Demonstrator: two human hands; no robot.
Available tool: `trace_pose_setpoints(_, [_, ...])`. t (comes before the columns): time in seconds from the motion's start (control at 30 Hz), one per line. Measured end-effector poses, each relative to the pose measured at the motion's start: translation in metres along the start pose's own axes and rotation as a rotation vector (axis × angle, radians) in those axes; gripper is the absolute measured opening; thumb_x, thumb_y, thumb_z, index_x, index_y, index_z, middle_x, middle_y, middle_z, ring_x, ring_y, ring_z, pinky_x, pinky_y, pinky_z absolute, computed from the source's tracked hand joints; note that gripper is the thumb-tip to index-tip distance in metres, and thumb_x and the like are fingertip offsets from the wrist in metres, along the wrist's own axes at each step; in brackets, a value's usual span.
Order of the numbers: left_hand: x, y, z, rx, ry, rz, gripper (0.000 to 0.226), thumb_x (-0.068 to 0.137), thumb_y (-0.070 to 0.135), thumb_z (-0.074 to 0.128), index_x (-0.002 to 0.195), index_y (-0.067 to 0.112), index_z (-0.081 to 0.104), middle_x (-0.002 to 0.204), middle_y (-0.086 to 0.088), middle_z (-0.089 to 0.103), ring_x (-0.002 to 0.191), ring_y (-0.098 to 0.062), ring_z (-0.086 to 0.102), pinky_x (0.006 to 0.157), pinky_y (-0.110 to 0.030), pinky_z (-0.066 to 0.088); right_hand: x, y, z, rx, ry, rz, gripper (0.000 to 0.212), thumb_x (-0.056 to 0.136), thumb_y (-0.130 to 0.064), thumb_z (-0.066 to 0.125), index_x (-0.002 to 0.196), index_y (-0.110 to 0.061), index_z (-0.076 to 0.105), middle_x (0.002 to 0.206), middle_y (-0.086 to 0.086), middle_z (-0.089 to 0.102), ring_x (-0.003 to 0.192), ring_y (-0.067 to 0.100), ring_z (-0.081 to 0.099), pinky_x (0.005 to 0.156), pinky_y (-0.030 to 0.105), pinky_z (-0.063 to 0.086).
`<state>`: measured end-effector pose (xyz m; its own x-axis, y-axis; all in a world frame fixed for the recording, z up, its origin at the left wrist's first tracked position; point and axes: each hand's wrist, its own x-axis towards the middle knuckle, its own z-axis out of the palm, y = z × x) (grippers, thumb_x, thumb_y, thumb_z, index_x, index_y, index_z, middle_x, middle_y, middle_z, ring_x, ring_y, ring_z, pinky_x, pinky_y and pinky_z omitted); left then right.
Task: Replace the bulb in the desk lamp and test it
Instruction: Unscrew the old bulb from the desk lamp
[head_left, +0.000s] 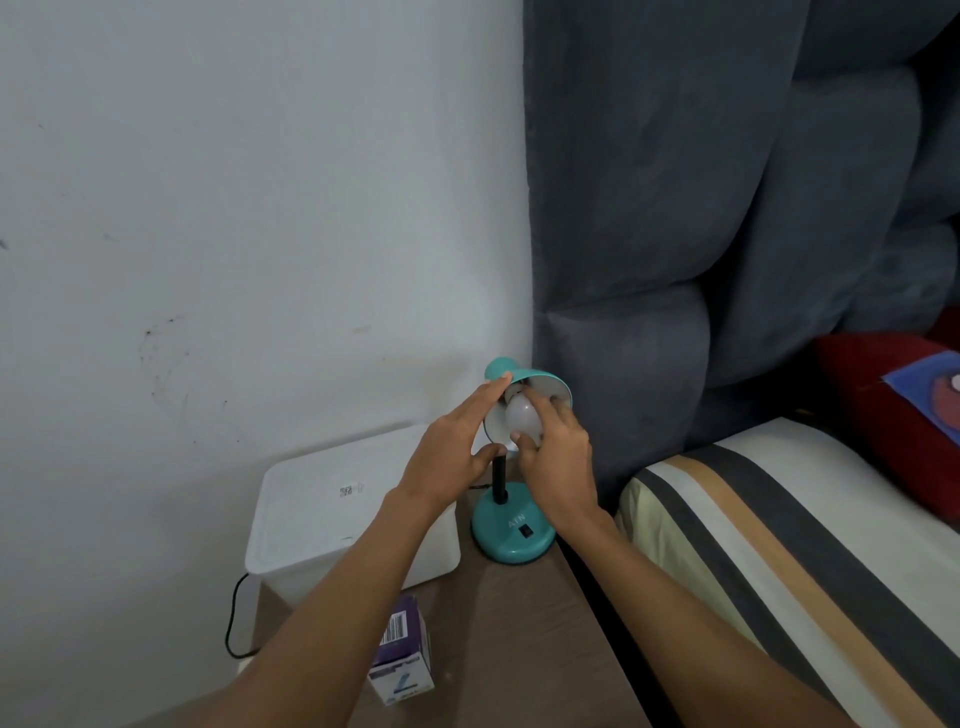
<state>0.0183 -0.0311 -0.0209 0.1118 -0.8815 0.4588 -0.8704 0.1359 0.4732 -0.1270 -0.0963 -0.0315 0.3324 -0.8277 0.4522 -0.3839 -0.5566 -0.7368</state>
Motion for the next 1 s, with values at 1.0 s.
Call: trace_pose_setpoints(1.0, [0.0003,0.0001,-0.0001,0.030,-0.003,-0.016,0.095,0.086,0.017,0.082,0.160,0.037,0.025,0.160,0.008,0.043,0.138,-0.018,0.052,0.112,-0.029,0.043,0.0064,-0.0030,-0.0022,0.051,-0.028,0.144,0.063,0.086,-0.009,0.075,0.142,-0.014,0.048,0.136,0.010,0.056,0.120,0.029,0.058,0.098,0.036,0.050])
